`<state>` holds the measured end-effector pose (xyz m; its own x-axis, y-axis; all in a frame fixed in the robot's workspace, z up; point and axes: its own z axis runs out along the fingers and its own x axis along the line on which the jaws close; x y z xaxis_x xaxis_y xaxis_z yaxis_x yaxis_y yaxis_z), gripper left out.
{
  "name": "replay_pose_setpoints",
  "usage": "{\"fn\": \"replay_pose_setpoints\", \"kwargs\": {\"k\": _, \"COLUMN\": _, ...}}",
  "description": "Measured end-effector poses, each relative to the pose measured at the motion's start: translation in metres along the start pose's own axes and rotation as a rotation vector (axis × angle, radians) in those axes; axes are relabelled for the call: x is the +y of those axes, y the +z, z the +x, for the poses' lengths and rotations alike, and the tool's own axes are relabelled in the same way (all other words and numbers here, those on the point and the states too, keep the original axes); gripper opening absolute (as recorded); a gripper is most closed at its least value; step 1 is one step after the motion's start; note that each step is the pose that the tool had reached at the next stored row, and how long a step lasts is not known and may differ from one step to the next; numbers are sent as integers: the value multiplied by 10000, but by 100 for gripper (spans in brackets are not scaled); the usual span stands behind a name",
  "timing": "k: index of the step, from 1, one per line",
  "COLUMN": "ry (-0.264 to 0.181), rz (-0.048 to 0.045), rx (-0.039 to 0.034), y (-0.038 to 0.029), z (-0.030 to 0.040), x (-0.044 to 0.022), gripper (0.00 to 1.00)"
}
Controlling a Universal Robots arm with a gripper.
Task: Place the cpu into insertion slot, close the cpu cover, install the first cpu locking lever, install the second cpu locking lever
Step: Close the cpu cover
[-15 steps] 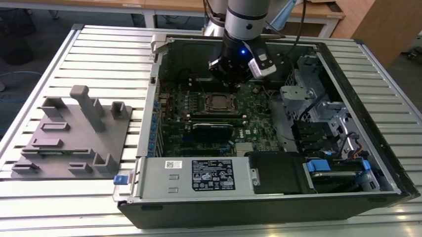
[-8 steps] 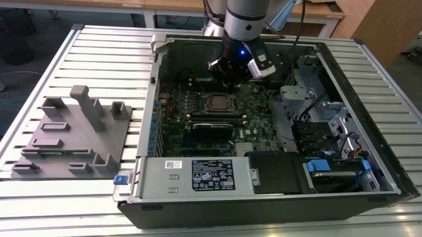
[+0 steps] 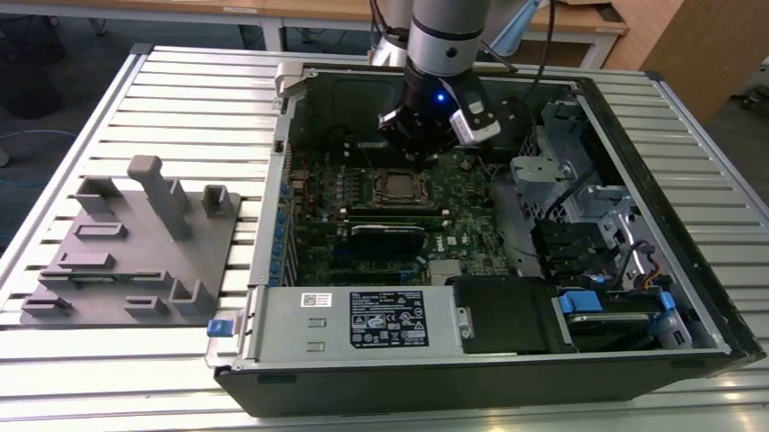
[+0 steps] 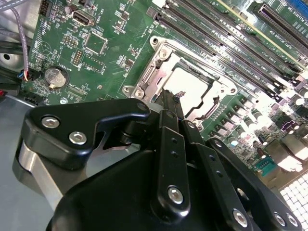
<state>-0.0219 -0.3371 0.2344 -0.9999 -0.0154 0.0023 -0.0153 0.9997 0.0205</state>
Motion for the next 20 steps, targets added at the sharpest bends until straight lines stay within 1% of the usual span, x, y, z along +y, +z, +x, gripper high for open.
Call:
{"fn": "replay_pose_setpoints", "kwargs": {"k": 10, "ry": 0, "rz": -2, "rx": -1, "y": 10, "z": 35, "x": 1, "gripper": 10}}
{"fn": "replay_pose_setpoints", "kwargs": {"k": 20, "ry": 0, "rz": -2, "rx": -1, "y": 17, "z": 54, "x": 1, "gripper": 10}}
